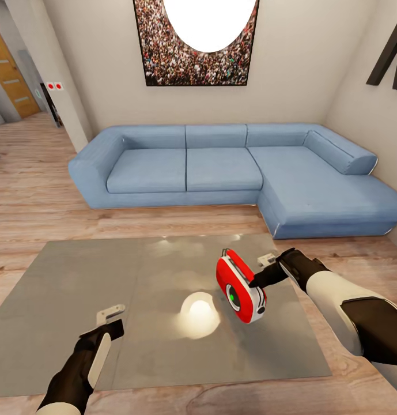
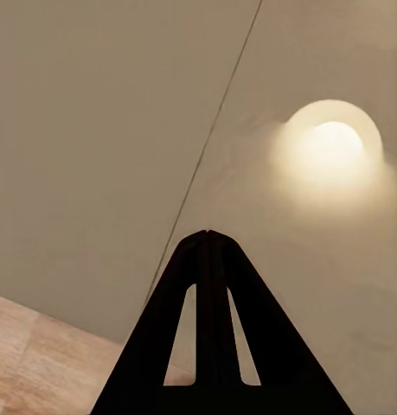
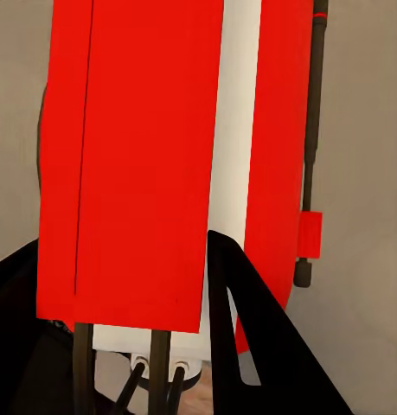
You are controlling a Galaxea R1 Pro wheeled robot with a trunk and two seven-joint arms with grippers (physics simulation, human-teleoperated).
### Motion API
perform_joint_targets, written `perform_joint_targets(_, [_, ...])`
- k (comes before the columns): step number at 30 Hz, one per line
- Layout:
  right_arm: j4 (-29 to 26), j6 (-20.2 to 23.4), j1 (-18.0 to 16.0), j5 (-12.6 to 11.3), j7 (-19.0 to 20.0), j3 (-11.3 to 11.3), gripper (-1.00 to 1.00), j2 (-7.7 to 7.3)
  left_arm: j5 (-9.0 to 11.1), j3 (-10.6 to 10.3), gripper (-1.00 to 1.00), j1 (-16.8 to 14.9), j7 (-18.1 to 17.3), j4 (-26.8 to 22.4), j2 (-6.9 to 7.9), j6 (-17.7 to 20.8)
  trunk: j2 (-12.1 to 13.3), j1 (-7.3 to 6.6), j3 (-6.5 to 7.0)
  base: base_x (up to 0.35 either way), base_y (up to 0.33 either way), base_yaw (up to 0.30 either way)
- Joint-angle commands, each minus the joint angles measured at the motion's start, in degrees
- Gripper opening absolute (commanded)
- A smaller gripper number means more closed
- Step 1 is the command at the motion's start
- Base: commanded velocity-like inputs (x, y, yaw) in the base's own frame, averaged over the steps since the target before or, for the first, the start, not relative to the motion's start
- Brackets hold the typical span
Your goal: Turn on the radio receiver that's on the table in the living room.
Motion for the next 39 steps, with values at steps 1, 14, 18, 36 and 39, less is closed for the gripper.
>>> perform_joint_targets(1, [-0.03, 0.12, -0.01, -0.39, 0.00, -0.37, -1.00, 0.01, 0.00, -0.01, -1.00, 0.00, 0.00, 0.00, 0.00, 0.00, -0.42, 0.22, -0.18, 0.000, 0.000, 0.000])
perform_joint_targets(14, [-0.03, 0.13, -0.01, -0.32, 0.00, -0.37, -1.00, 0.03, 0.07, -0.01, -1.00, 0.00, 0.07, 0.00, -0.02, -0.01, -3.63, 1.98, -1.62, 0.000, 0.000, 0.000])
perform_joint_targets(18, [-0.03, 0.12, -0.01, -0.32, 0.00, -0.37, -1.00, 0.02, 0.16, -0.01, -1.00, 0.00, 0.02, 0.00, -0.03, 0.00, -3.63, 1.98, -1.62, 0.000, 0.000, 0.000])
perform_joint_targets(36, [-0.03, 0.04, -0.01, -0.32, 0.00, -0.37, -1.00, -0.01, 0.08, -0.01, -1.00, 0.00, 0.09, 0.00, -0.01, 0.00, -10.05, 5.49, -4.49, 0.000, 0.000, 0.000])
perform_joint_targets(39, [-0.03, 0.04, -0.01, -0.31, 0.00, -0.37, -1.00, -0.02, 0.07, -0.01, -1.00, 0.00, 0.09, 0.00, -0.01, 0.00, -11.25, 6.15, -5.03, 0.000, 0.000, 0.000])
